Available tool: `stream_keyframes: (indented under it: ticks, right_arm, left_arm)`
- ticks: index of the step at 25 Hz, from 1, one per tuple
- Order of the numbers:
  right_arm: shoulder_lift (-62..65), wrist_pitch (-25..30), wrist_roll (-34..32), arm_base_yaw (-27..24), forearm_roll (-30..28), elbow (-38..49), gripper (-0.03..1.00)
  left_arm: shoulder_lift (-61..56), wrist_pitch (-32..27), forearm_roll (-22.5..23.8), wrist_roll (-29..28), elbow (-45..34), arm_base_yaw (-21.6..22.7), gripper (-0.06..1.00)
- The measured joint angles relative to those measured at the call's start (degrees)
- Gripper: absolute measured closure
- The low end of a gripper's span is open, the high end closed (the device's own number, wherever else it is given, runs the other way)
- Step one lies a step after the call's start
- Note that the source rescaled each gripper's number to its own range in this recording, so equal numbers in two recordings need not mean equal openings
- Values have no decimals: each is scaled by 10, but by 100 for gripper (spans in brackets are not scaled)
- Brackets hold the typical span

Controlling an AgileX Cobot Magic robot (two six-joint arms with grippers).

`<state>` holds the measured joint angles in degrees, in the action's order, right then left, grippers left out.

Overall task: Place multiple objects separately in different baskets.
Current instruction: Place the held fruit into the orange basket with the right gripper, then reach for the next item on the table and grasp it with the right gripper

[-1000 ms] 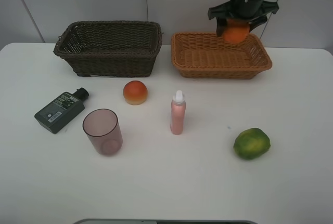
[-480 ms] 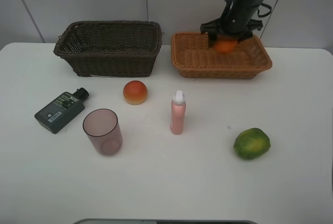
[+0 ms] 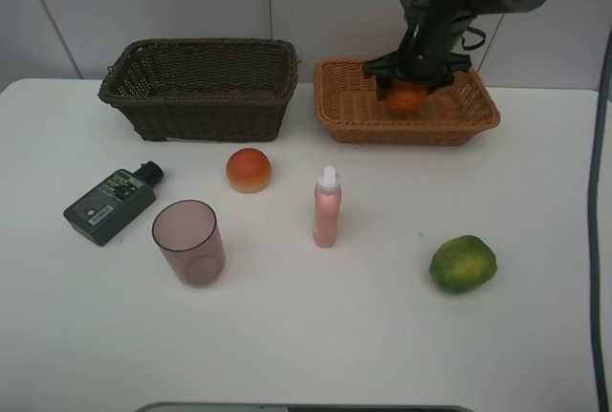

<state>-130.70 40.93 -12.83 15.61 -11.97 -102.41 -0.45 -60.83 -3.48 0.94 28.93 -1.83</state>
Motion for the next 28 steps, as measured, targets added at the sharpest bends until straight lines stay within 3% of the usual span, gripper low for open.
stream_keyframes:
  ticks: [9, 14, 20, 22, 28]
  right_arm:
    - [-2, -6, 0, 0, 0, 0, 29]
    - [-2, -10, 0, 0, -1, 0, 11]
    - [11, -2, 0, 0, -1, 0, 8]
    - [30, 13, -1, 0, -1, 0, 8]
    - [104, 154, -2, 13, 9, 0, 7]
  left_arm:
    - [0, 0, 0, 0, 0, 0, -4]
    - [0, 0, 0, 0, 0, 0, -4]
    - [0, 0, 0, 0, 0, 0, -4]
    - [0, 0, 0, 0, 0, 0, -4]
    - [0, 0, 0, 0, 0, 0, -4]
